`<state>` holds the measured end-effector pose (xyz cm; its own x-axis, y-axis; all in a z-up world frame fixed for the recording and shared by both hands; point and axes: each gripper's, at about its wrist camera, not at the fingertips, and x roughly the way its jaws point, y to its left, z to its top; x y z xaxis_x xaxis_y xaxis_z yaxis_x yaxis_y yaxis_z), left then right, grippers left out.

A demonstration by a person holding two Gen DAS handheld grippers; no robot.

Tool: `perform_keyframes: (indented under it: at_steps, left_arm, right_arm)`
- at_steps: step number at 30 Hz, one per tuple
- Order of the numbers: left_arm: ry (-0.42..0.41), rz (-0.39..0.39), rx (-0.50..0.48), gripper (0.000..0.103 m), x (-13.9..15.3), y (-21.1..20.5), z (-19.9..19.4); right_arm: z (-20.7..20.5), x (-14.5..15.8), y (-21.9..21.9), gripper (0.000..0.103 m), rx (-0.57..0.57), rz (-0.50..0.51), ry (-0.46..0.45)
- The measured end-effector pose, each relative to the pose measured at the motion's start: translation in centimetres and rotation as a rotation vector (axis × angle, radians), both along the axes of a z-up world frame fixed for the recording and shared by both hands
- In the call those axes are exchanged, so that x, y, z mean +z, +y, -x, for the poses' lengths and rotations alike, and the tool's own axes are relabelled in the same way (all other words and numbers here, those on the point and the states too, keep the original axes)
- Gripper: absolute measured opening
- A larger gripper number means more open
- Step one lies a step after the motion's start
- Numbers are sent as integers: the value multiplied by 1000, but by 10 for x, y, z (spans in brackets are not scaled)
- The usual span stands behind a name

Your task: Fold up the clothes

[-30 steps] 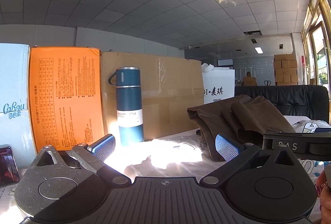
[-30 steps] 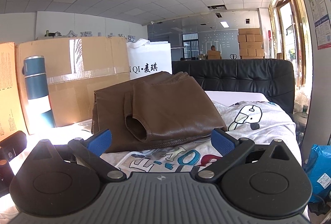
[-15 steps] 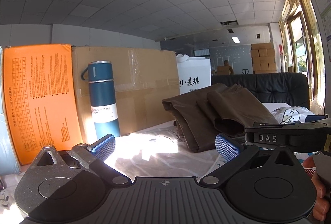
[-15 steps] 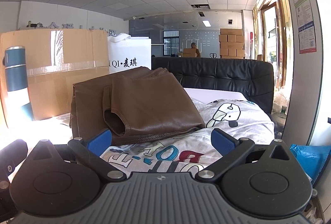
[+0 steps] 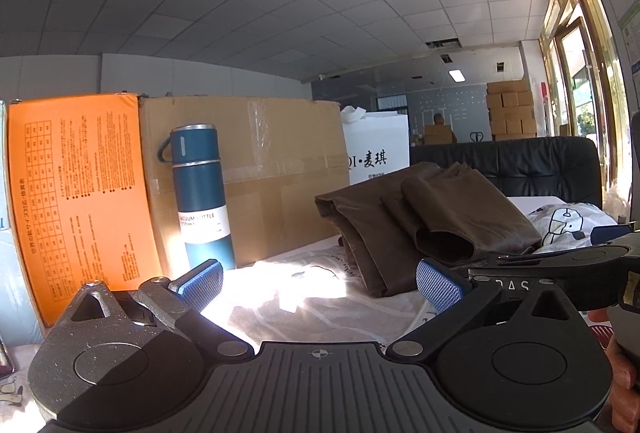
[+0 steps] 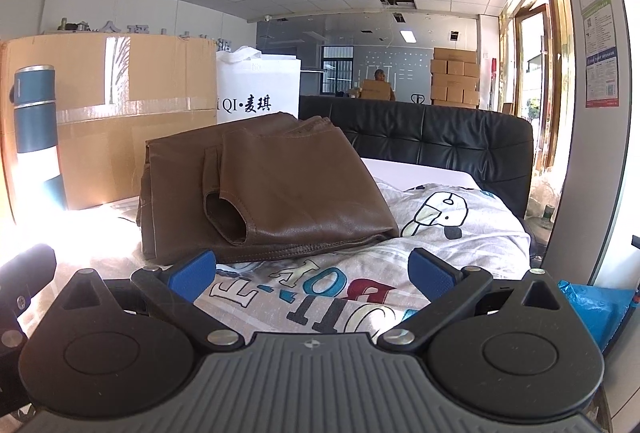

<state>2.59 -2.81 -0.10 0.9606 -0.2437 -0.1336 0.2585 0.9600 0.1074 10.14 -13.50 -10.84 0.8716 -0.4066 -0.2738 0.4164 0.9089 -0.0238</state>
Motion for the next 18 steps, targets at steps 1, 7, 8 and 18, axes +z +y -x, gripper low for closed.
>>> perform_keyframes:
  at_steps: [1,7,8,18]
  left_arm:
    - [6,4,-2,103,1,0,0]
    - [83,15,27,103,3,-2,-10]
    - [102,16,29,103,3,-2,-13]
    - [166,-18,75,103,-7,-5,-20]
  right_arm:
    - [0,0,0,103,3,0,6]
    - [3,-1,1,103,-15,4,8]
    - [3,-1,1,103,-17,8,4]
    - [6,-1,2,103,-22,4,-34]
